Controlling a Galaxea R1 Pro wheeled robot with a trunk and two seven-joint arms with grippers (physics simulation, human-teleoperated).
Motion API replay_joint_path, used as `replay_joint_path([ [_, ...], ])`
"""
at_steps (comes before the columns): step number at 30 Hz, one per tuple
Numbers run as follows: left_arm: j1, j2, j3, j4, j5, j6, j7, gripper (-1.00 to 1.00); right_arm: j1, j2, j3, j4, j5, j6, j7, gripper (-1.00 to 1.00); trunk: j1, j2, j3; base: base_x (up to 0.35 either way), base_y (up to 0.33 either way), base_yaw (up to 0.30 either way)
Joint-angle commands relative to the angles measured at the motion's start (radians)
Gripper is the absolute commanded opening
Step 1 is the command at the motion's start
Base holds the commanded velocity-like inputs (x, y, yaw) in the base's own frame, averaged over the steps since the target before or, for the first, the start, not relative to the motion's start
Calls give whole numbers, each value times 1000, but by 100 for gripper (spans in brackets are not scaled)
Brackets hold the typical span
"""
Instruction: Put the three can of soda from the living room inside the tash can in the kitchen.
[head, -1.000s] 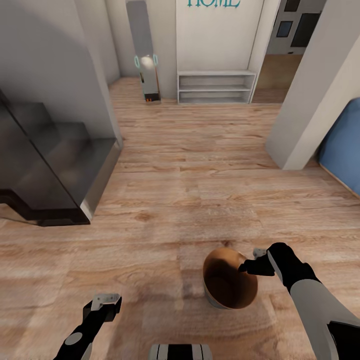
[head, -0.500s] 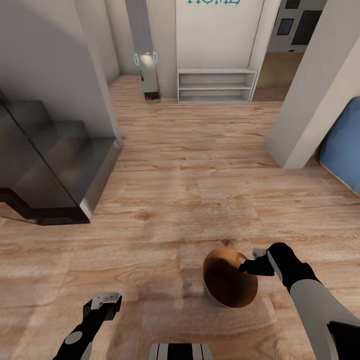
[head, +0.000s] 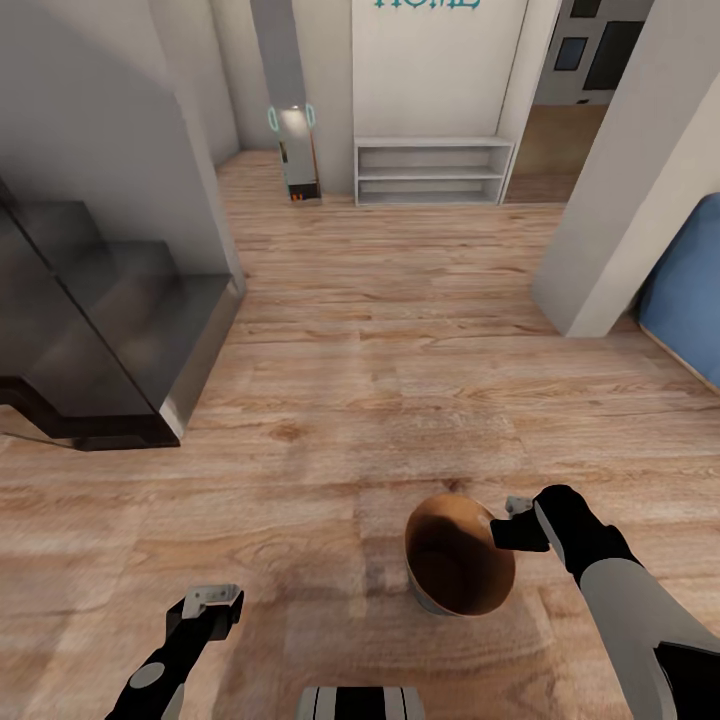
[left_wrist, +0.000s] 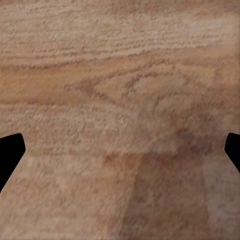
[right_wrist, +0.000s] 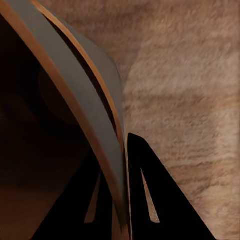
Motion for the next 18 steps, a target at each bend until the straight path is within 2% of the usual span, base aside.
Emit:
replay_joint_path([
  [1, 0, 0, 0, 0, 0, 0, -1, 100, 1, 0, -2, 0, -11, 2, -1, -100, 0, 0, 0, 0, 0, 0],
  [9, 0, 0, 0, 0, 0, 0, -2, 100, 1, 3, -2, 1, -11, 2, -1, -100, 0, 0, 0, 0, 0, 0],
  [18, 0, 0, 0, 5, 0, 17, -3, 100, 1, 4, -1, 1, -11, 2, -1, -100, -4, 2, 35, 0, 0, 0],
])
